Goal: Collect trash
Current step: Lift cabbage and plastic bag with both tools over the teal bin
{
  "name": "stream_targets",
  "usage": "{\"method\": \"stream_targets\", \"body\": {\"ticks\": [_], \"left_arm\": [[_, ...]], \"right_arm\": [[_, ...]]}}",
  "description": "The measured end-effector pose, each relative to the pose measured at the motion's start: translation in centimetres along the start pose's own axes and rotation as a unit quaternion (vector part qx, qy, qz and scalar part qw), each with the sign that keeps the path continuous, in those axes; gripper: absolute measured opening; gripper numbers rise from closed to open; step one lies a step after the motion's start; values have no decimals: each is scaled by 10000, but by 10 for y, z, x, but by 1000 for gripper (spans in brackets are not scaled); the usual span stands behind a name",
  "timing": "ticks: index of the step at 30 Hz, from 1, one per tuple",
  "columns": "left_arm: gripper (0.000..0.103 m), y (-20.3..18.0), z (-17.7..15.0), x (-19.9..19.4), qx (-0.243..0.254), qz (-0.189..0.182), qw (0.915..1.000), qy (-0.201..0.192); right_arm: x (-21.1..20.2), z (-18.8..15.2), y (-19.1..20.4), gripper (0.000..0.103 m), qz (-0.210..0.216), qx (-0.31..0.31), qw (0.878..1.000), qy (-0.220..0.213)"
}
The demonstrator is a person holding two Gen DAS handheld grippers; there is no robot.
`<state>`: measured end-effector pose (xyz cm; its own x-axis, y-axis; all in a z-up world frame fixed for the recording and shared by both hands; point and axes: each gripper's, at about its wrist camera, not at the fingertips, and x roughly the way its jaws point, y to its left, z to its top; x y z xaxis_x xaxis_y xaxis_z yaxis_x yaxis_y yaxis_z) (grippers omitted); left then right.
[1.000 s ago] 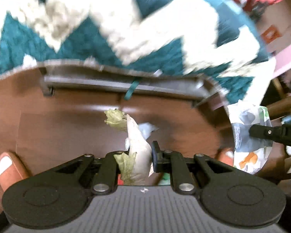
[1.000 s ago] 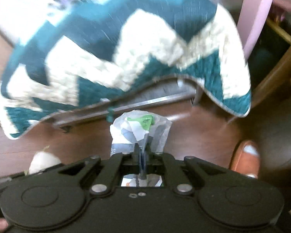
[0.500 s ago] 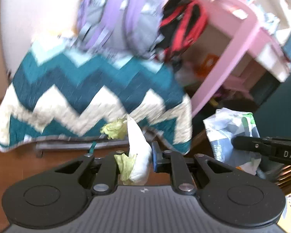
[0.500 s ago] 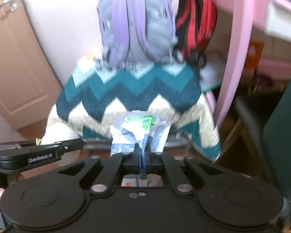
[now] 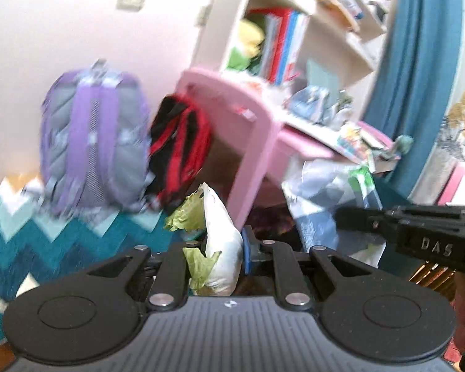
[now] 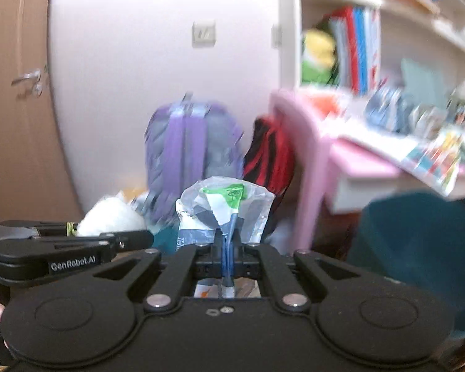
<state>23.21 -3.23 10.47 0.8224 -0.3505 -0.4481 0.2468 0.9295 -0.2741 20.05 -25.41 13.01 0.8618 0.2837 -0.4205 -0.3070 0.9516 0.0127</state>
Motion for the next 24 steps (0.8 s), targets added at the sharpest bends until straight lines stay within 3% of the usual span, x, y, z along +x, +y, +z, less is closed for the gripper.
{"method": "stream_targets", "body": {"ticks": [4,12,24], "left_arm": [[15,-40,30,5,187,-280,9994,-116],[15,-123,60,31,704,-873,9934,-256],[15,-232,49,117,1230,-1357,9815,557]], "right_arm": [[-25,22,-36,1,-353,6,9992,-204],[-38,27,-120,1,-1088,299,9936,12],[-9,-6,-212,1,-1681,540,9792,1000]]}}
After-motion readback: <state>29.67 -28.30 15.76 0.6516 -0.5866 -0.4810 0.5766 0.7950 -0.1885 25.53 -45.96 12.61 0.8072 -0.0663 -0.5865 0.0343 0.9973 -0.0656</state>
